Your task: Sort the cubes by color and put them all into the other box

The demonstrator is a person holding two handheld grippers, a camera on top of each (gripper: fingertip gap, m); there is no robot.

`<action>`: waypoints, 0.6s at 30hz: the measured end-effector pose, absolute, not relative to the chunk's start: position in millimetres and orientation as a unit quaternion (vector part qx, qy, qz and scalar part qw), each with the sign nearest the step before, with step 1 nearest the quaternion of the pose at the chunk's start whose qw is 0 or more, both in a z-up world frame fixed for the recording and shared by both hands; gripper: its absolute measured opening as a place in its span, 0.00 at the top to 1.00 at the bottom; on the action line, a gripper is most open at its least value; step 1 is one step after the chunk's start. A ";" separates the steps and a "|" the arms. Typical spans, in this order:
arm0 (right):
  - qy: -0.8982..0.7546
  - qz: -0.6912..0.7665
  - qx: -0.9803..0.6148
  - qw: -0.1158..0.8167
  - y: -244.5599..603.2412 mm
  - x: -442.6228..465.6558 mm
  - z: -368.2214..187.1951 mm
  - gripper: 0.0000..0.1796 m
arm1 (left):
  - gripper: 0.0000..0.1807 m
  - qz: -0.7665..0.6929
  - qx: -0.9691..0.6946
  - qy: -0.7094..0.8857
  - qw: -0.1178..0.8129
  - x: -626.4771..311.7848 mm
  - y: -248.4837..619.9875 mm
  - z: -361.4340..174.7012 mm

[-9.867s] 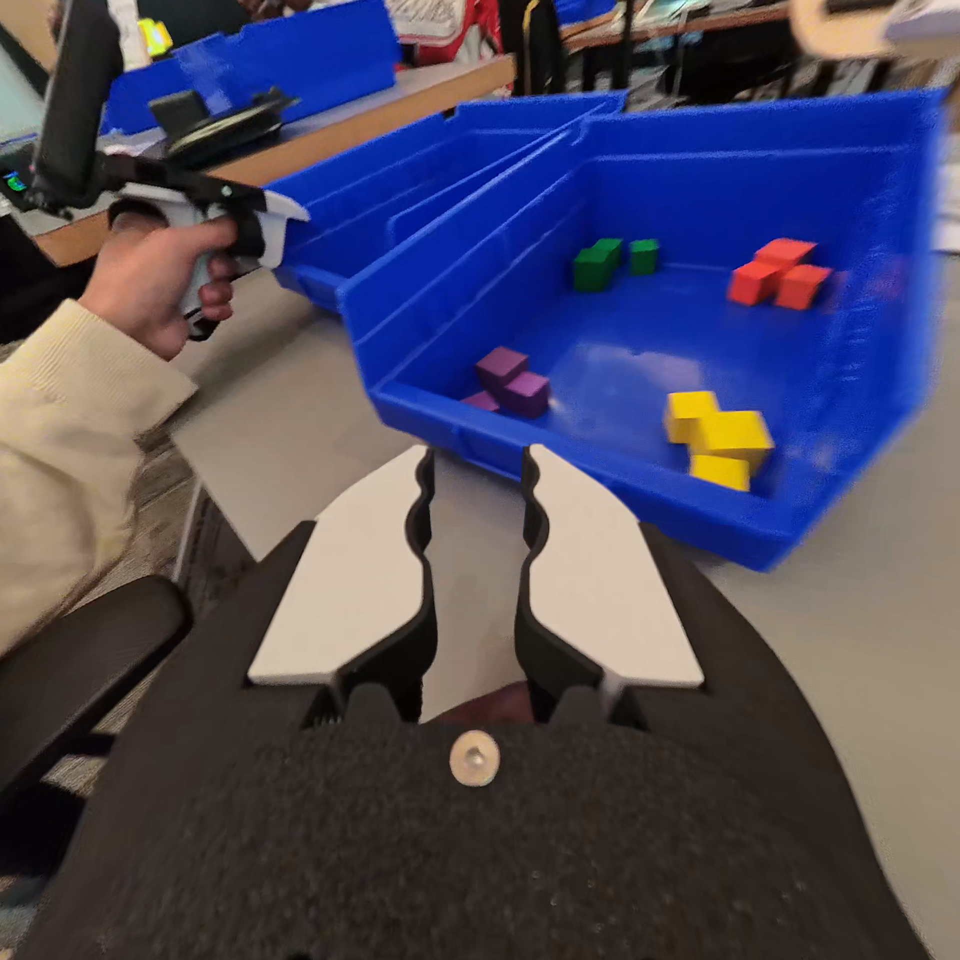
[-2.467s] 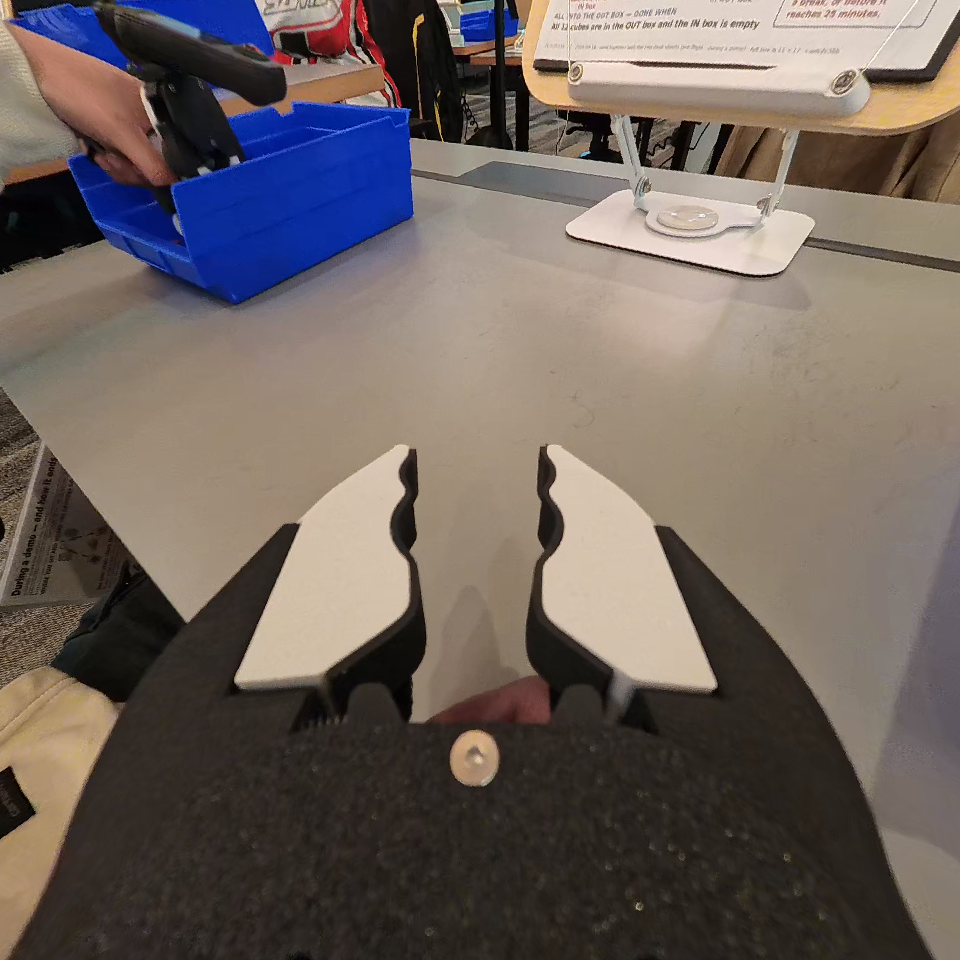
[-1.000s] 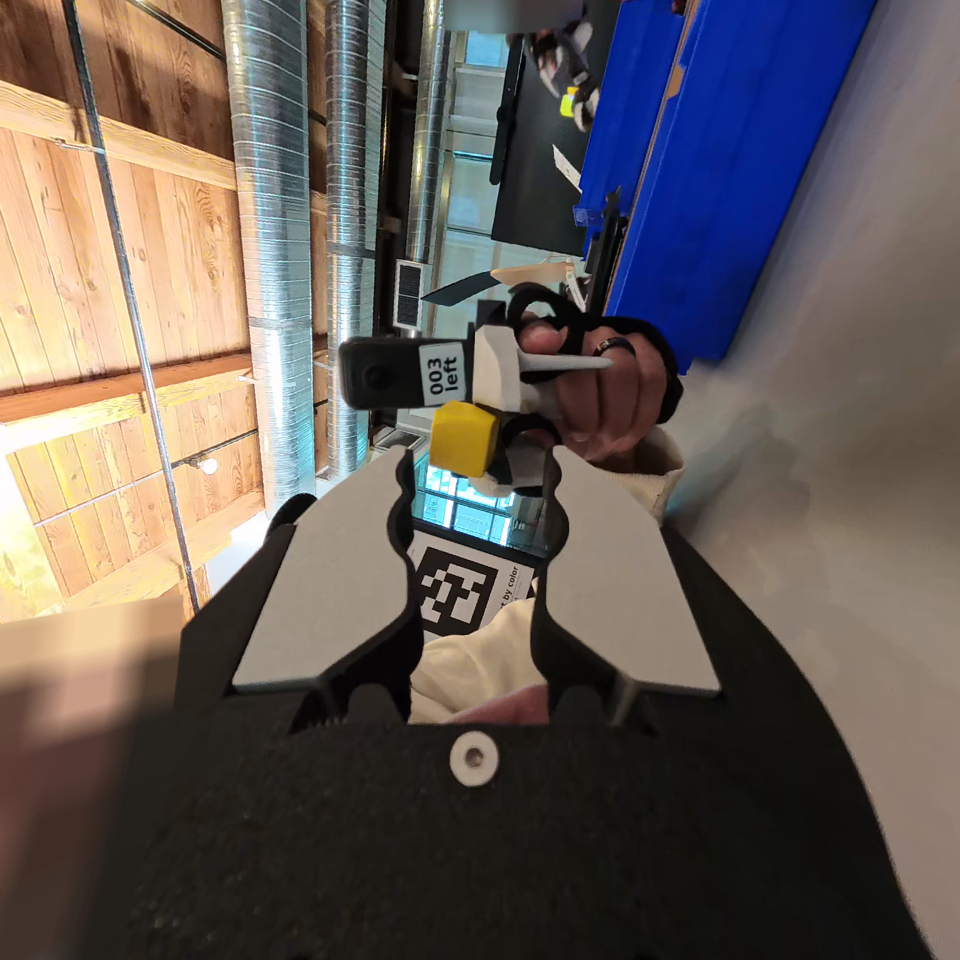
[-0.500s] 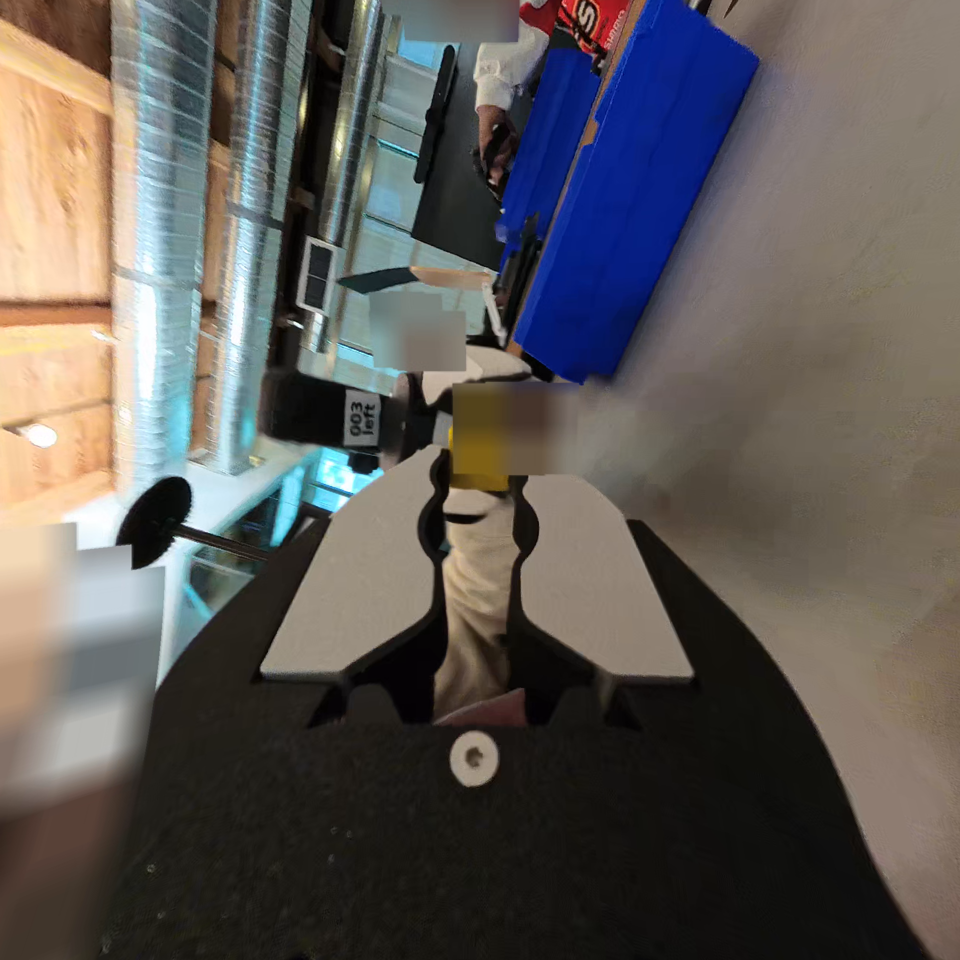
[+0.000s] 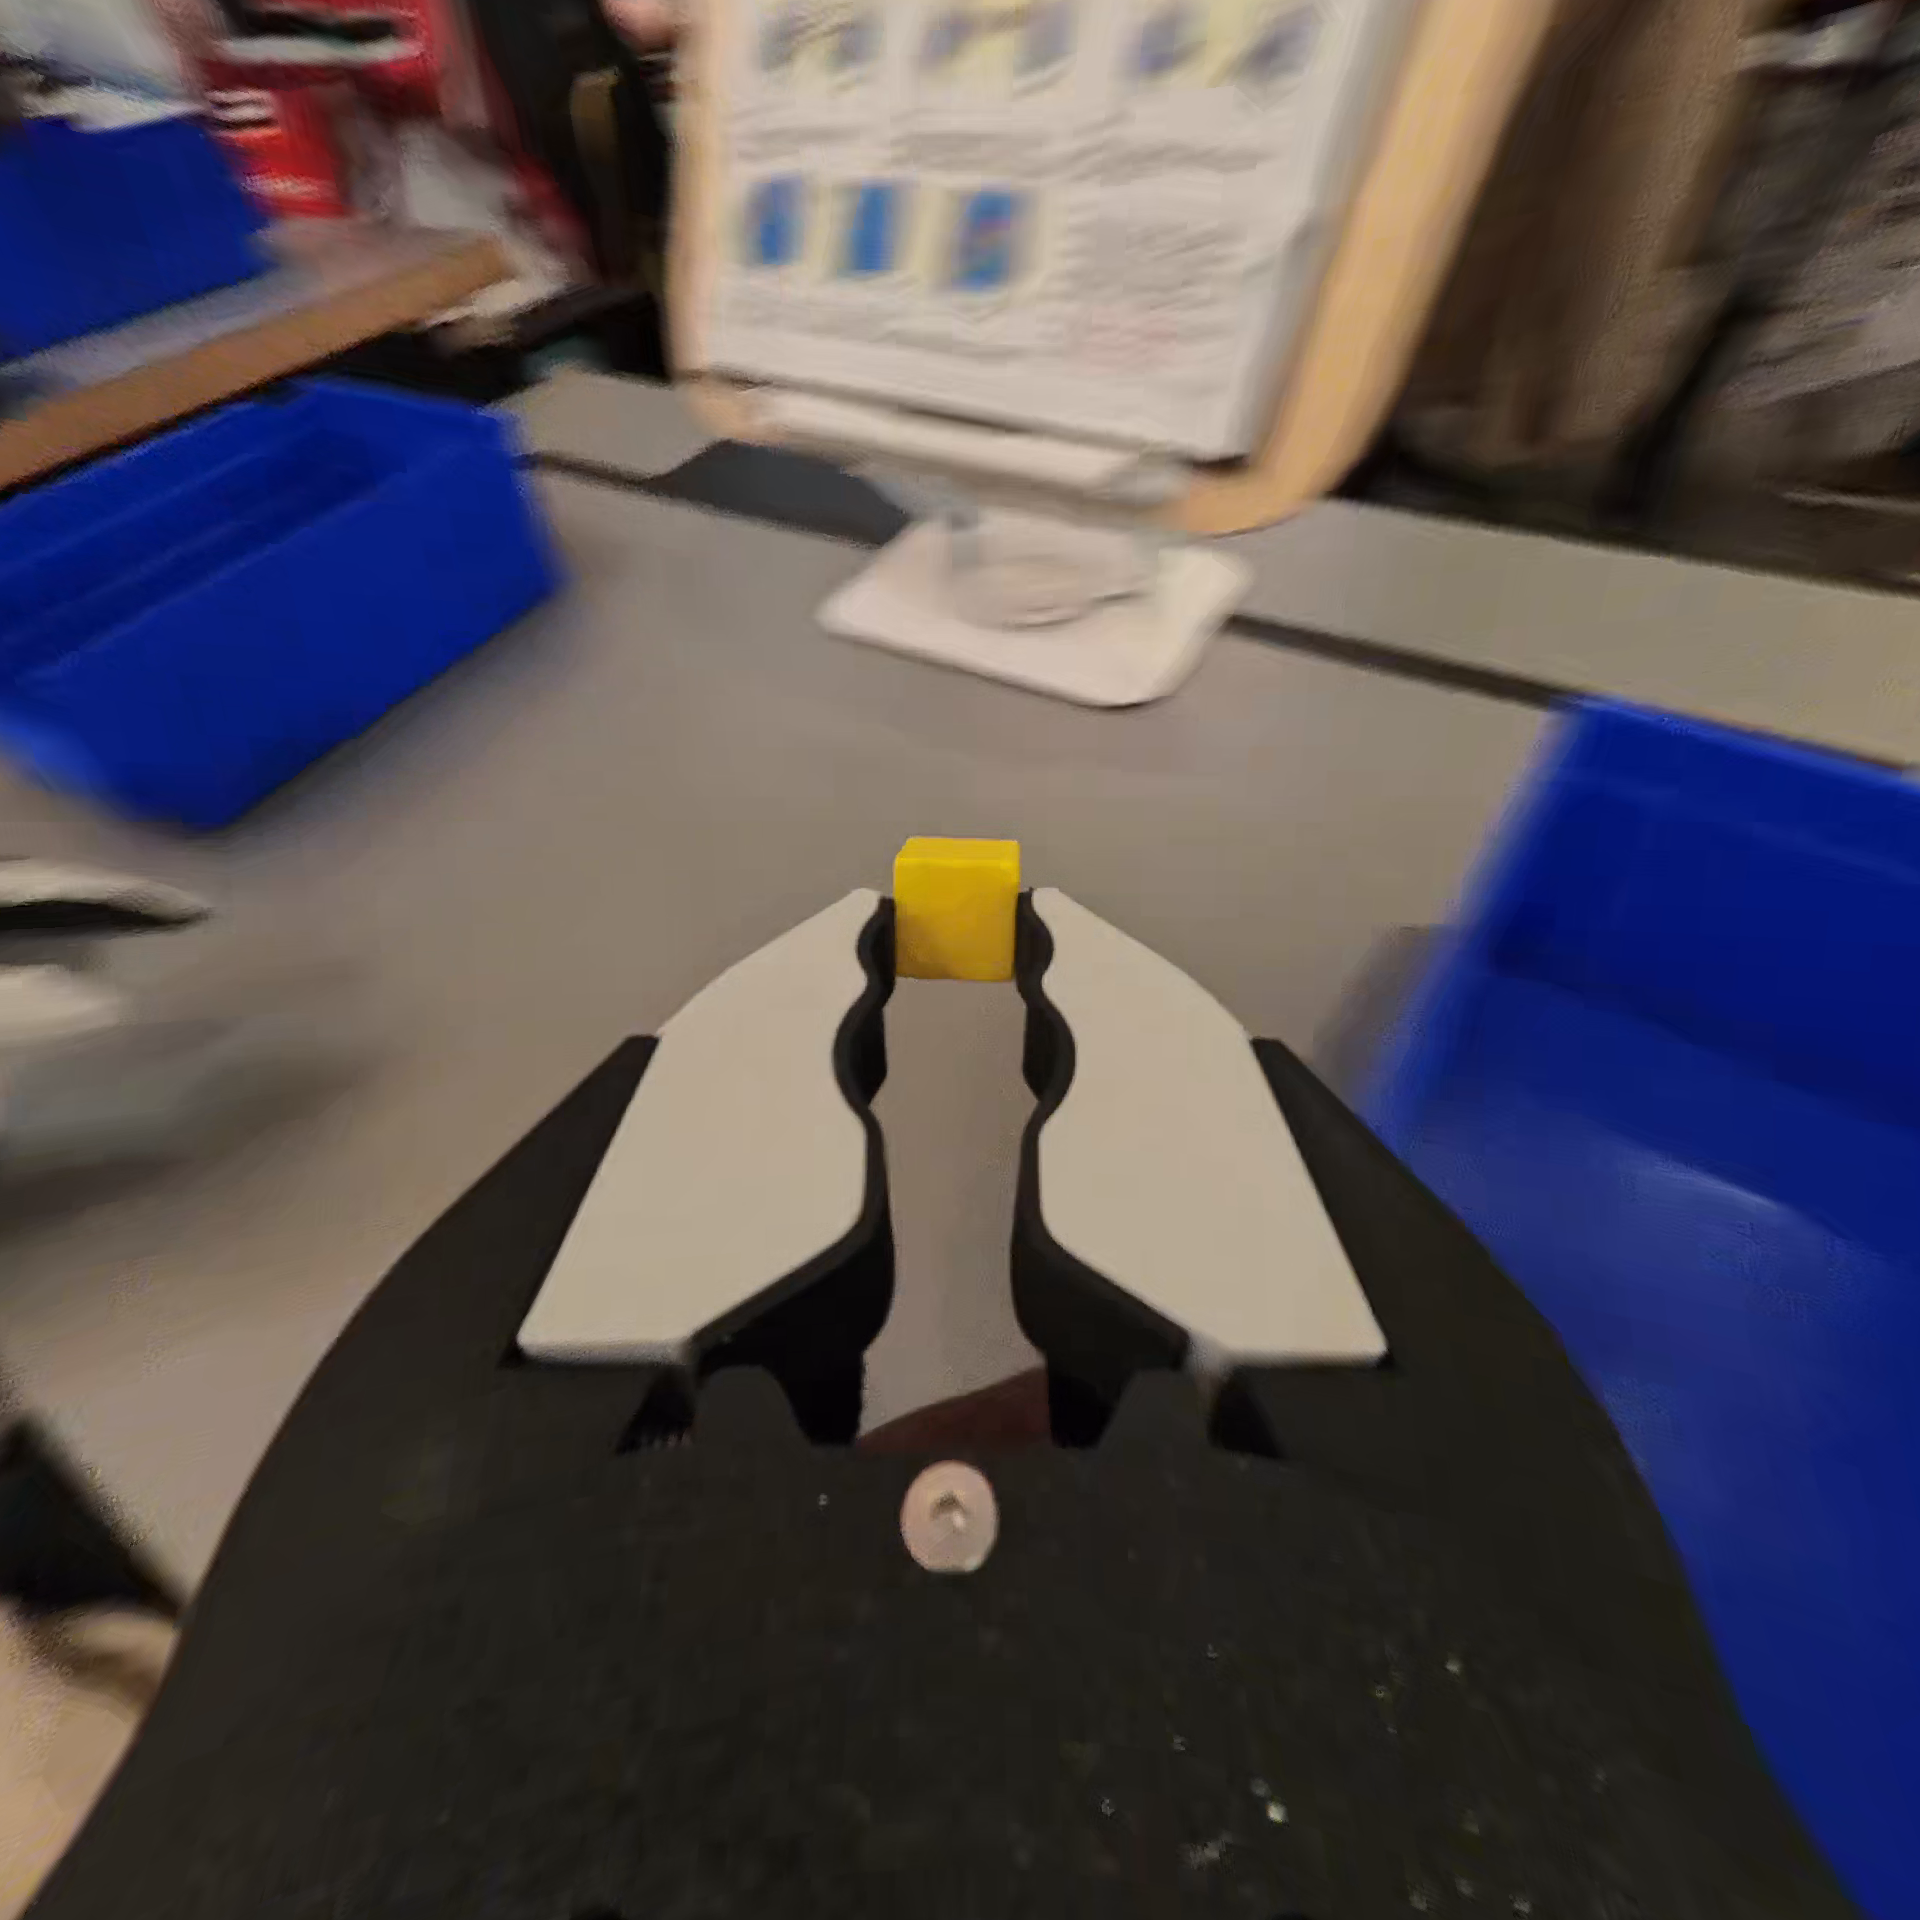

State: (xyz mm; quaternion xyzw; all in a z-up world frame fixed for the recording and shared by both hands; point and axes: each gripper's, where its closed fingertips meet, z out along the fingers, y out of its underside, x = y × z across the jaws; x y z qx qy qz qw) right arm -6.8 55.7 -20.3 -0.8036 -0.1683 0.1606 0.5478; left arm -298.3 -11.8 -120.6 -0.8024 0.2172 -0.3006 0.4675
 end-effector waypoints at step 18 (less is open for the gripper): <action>-0.056 -0.067 -0.977 0.194 186.3 237.6 -154.1 0.78 | 0.68 -0.267 -0.802 0.285 0.452 -276.2 -24.2 -131.2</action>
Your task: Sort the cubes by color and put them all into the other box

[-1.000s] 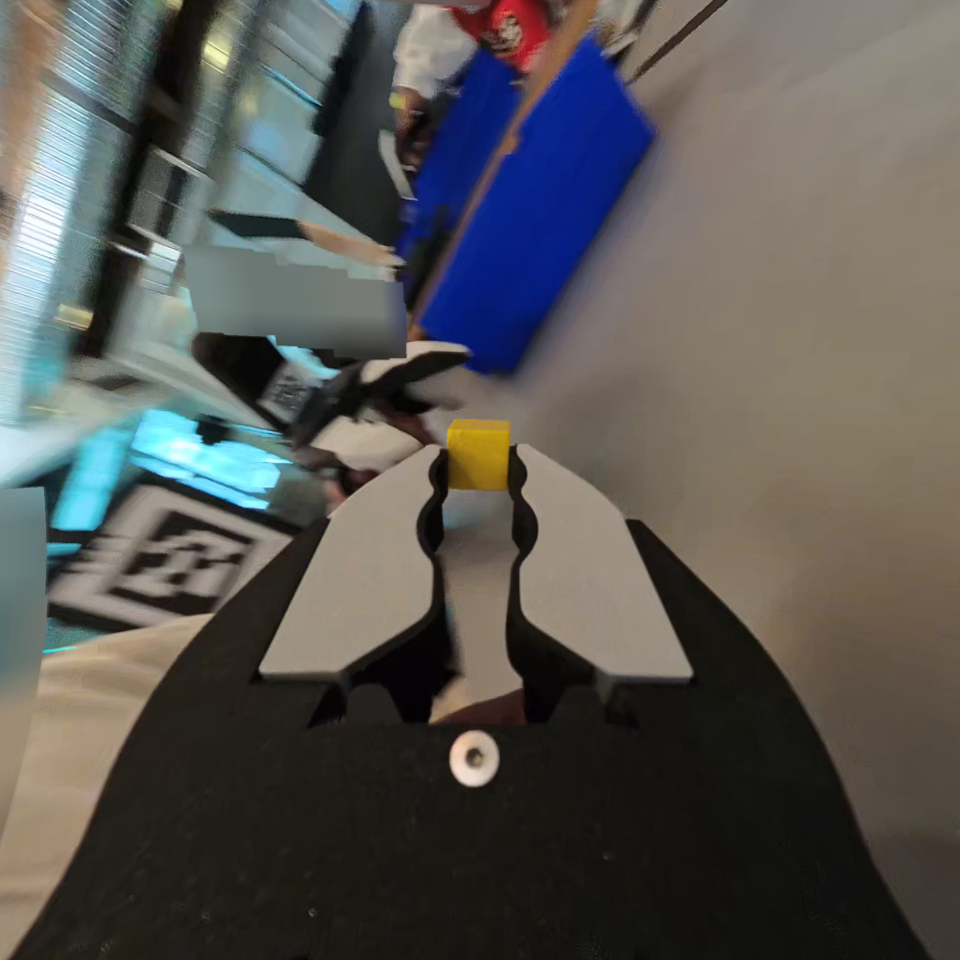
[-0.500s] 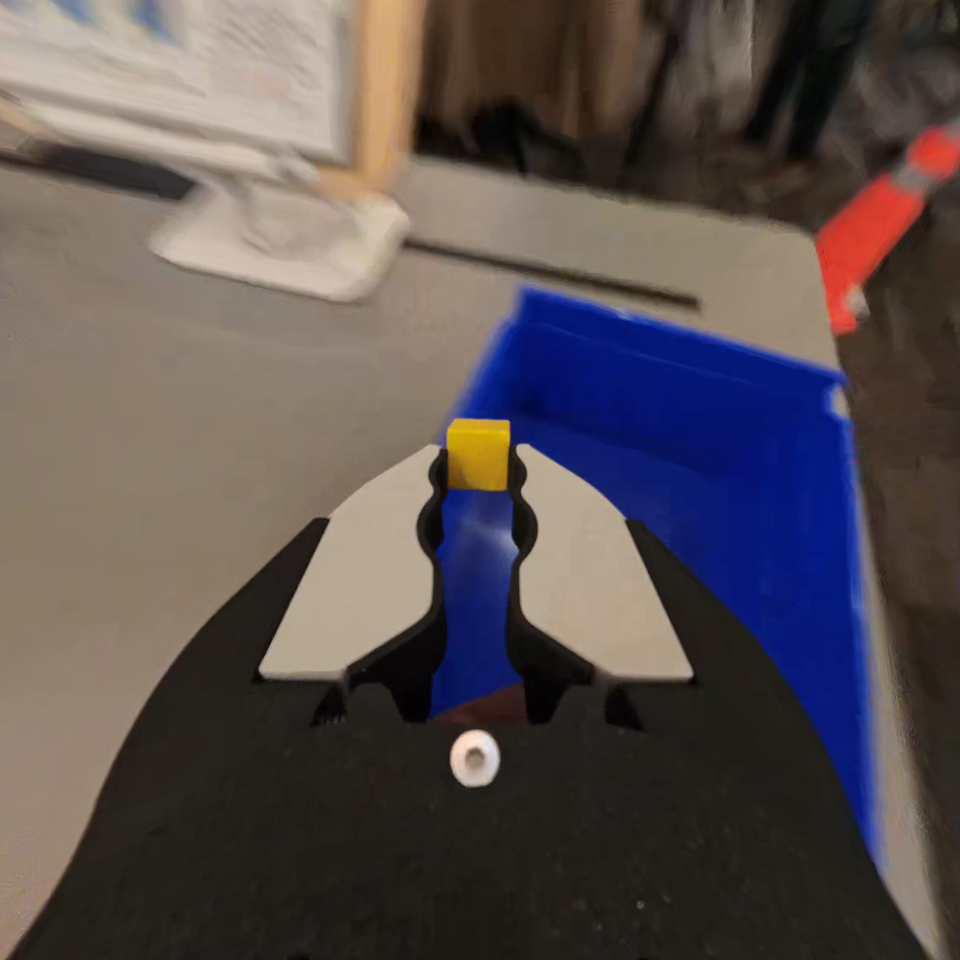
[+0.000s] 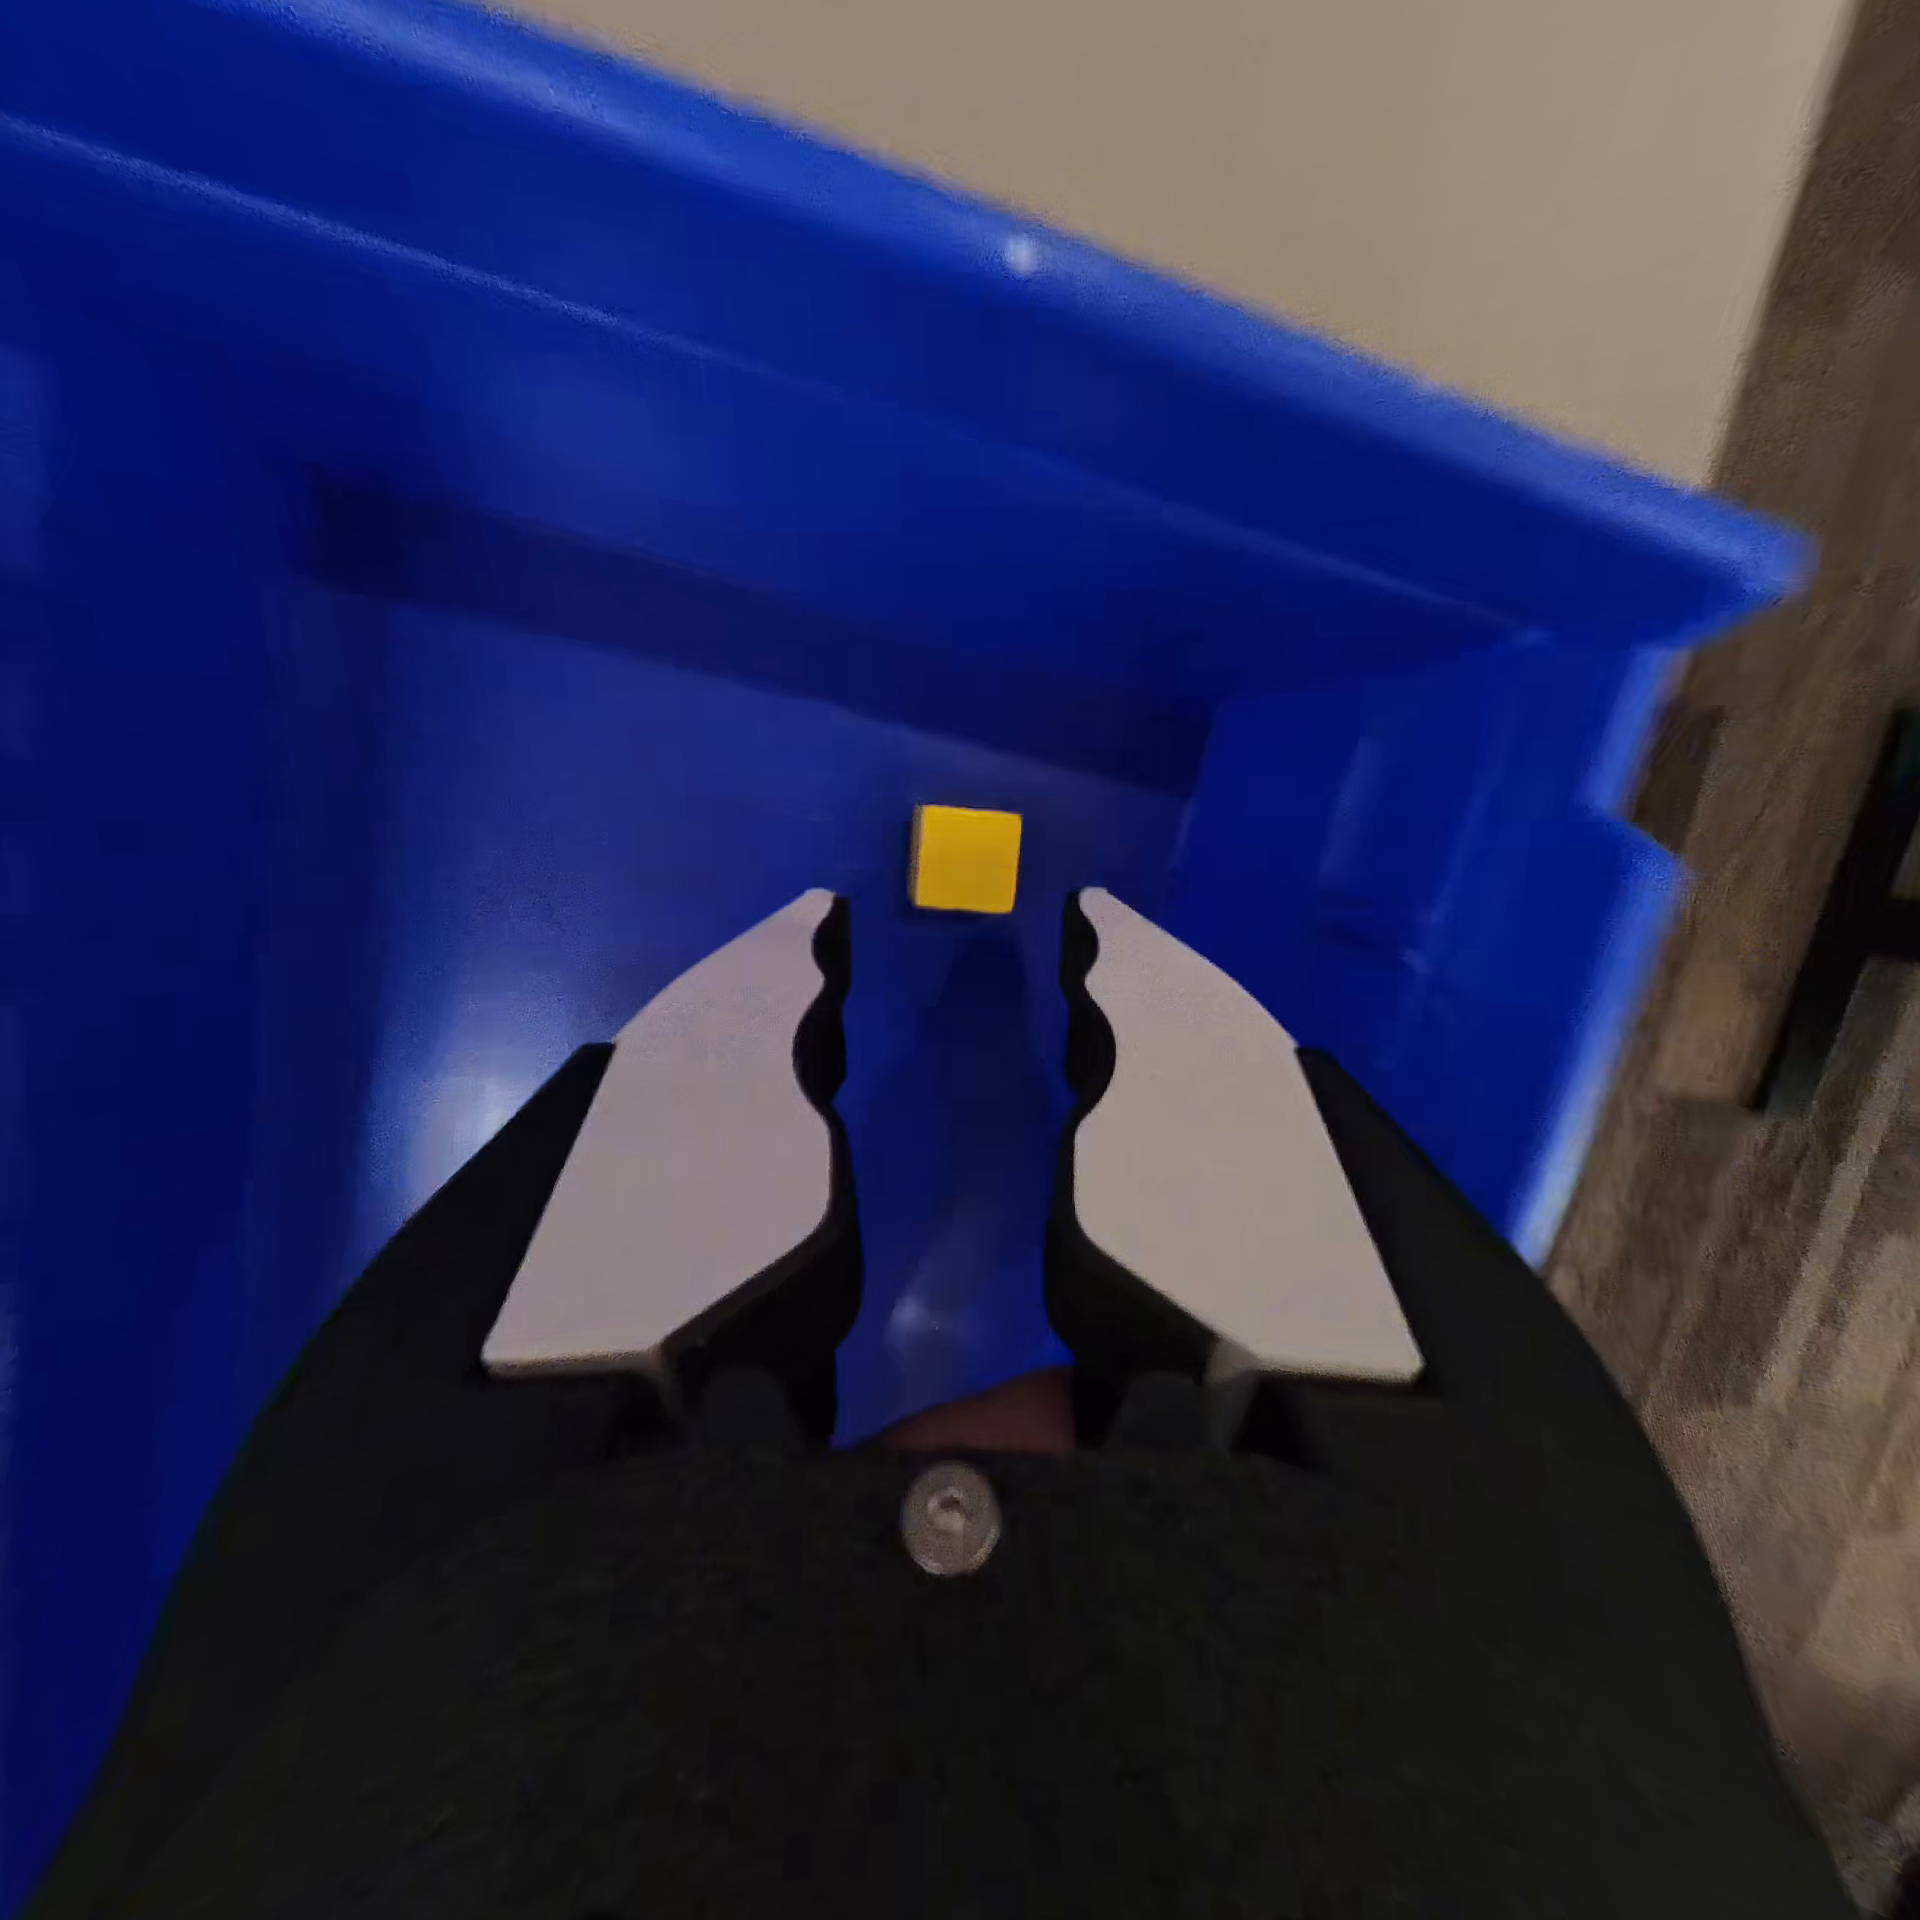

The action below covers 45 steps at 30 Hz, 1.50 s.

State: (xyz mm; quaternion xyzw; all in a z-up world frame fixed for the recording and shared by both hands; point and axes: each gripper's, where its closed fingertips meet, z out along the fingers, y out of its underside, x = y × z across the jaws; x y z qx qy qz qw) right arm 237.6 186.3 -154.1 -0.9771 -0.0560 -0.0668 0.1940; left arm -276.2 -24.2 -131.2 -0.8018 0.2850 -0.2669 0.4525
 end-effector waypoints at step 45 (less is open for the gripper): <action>-0.237 0.306 -0.786 0.483 -26.9 -134.4 -128.5 0.82 | 0.69 0.051 -0.927 0.298 0.223 -561.1 141.9 -93.1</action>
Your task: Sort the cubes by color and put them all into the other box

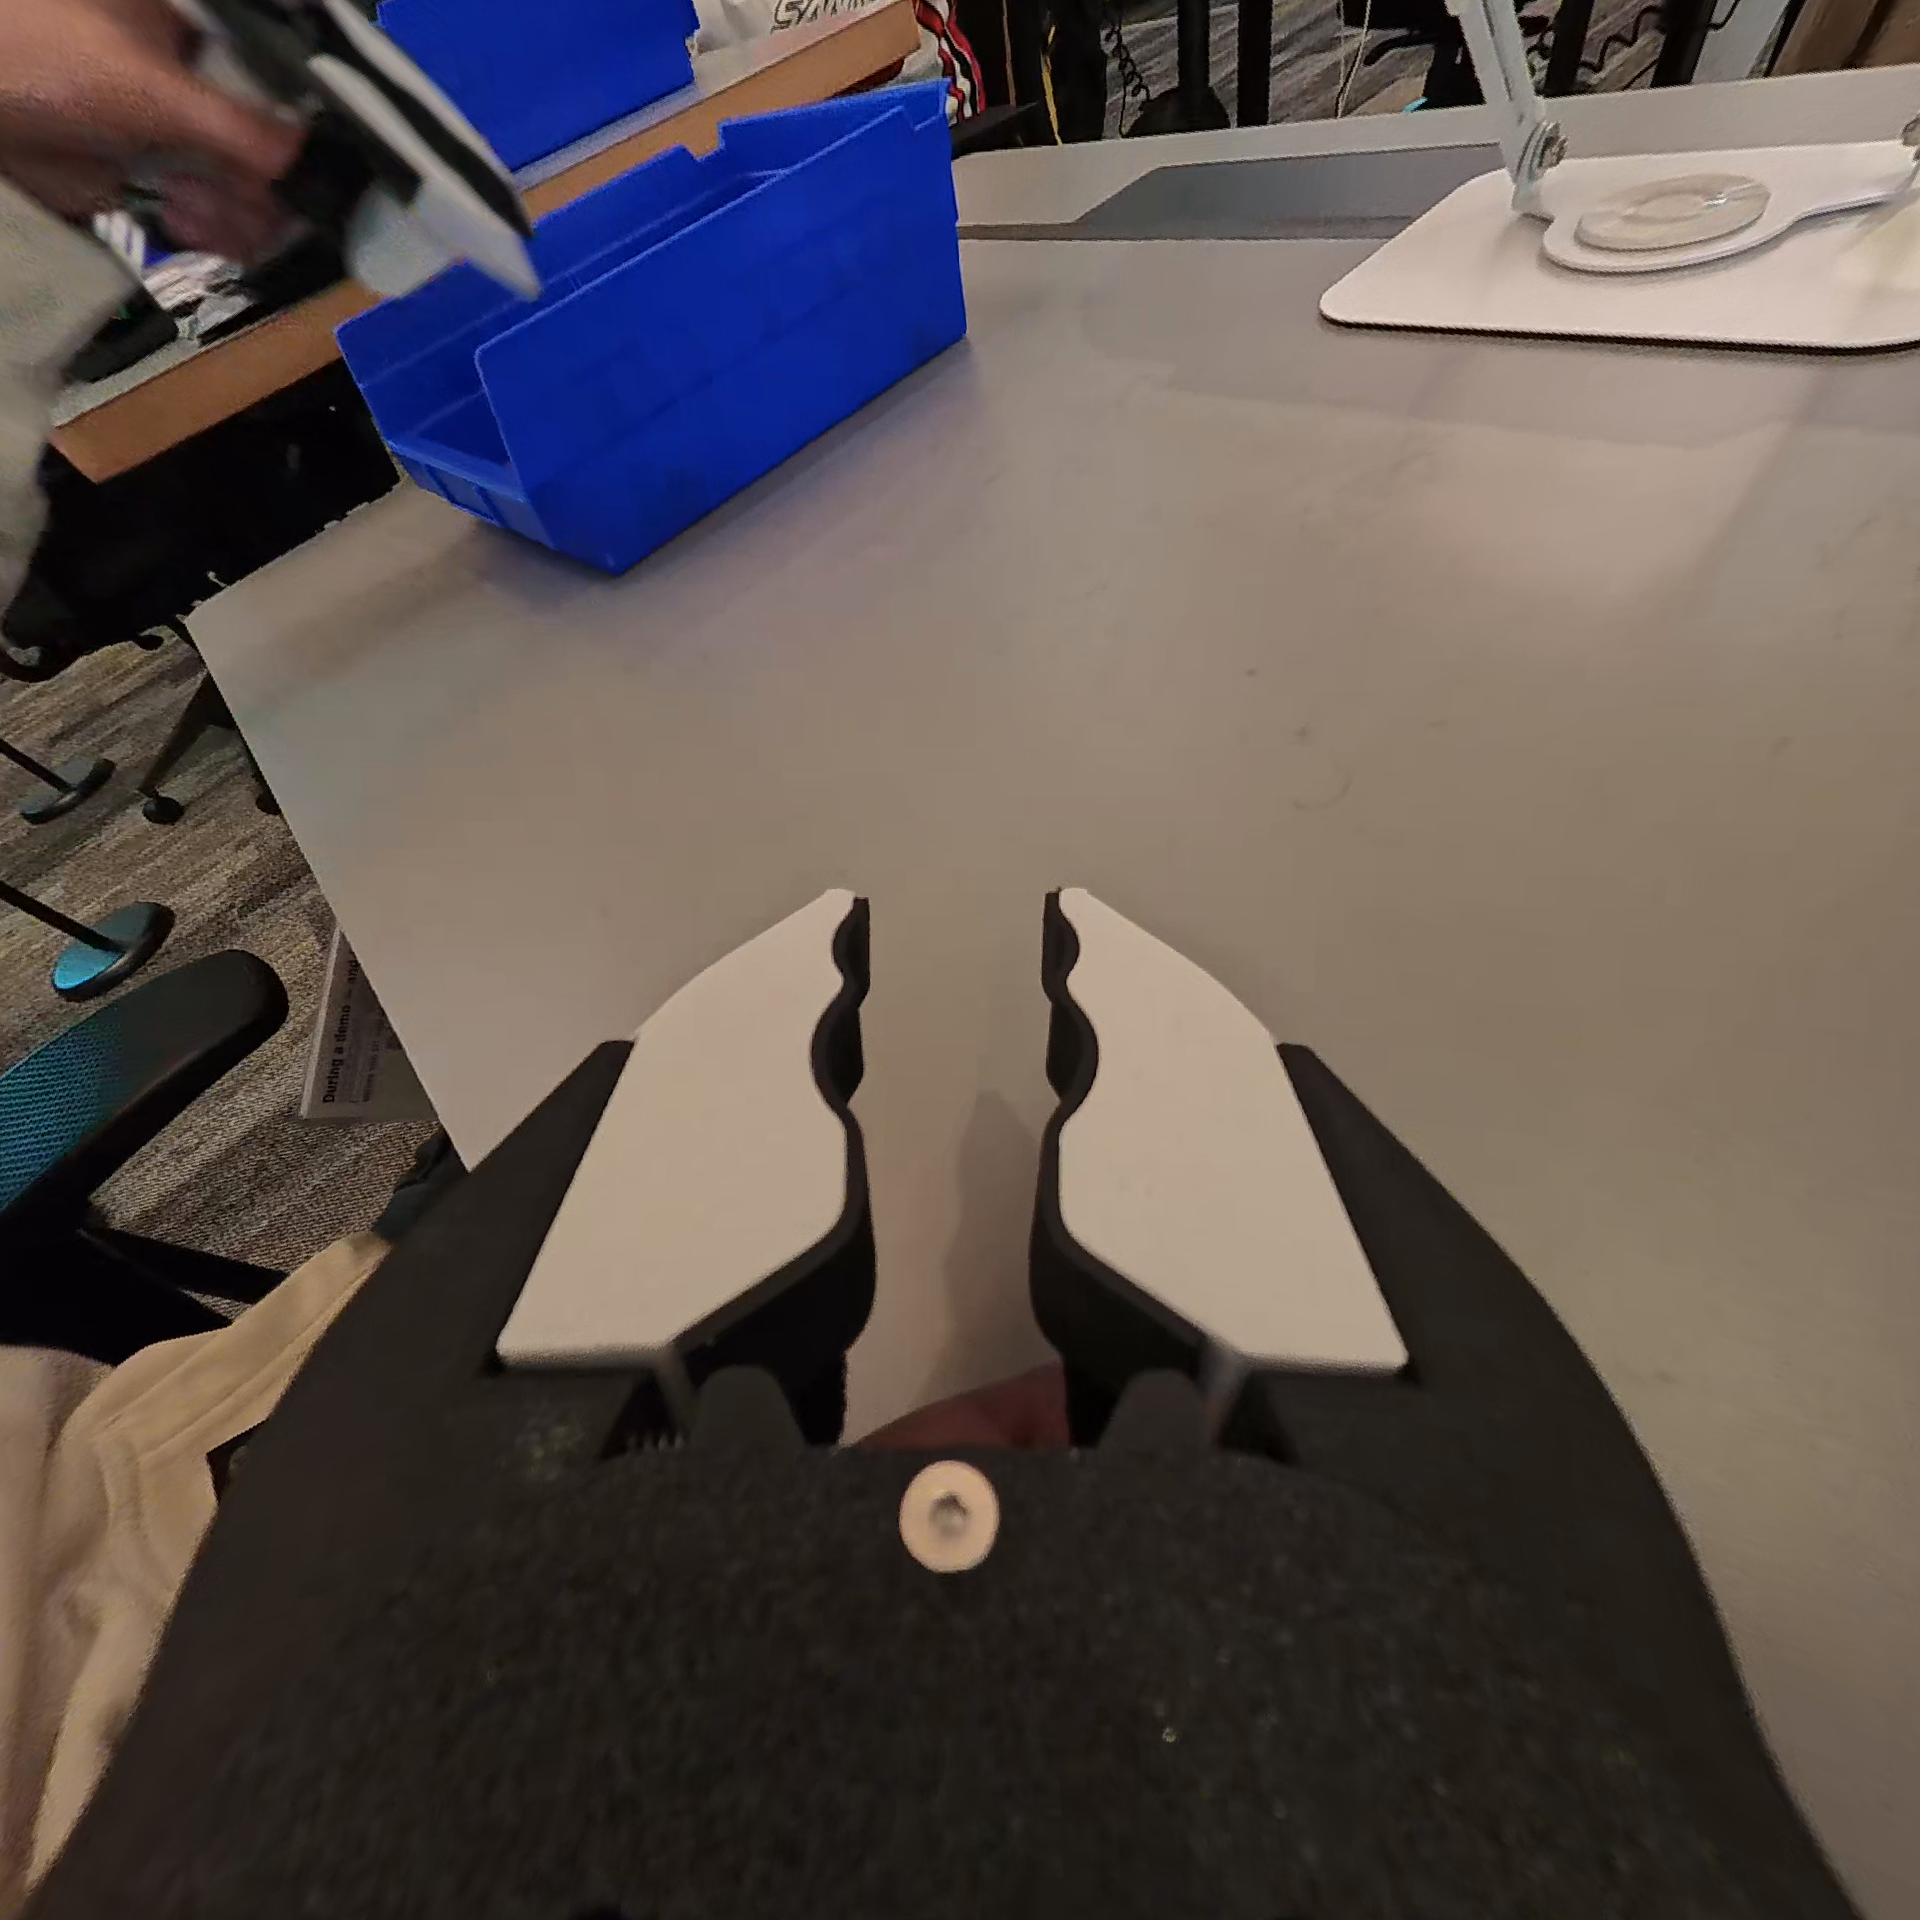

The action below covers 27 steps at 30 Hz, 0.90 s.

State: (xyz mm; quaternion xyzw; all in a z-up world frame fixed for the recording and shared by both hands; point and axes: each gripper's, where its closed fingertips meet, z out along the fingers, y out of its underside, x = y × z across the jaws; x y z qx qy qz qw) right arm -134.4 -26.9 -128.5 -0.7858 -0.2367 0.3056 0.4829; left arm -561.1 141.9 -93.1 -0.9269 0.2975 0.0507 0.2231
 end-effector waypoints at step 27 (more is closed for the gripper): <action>-0.251 0.317 -0.779 0.480 -43.5 -127.7 -118.7 0.85 | 0.84 0.059 -0.960 -0.025 0.273 -610.9 268.1 -171.4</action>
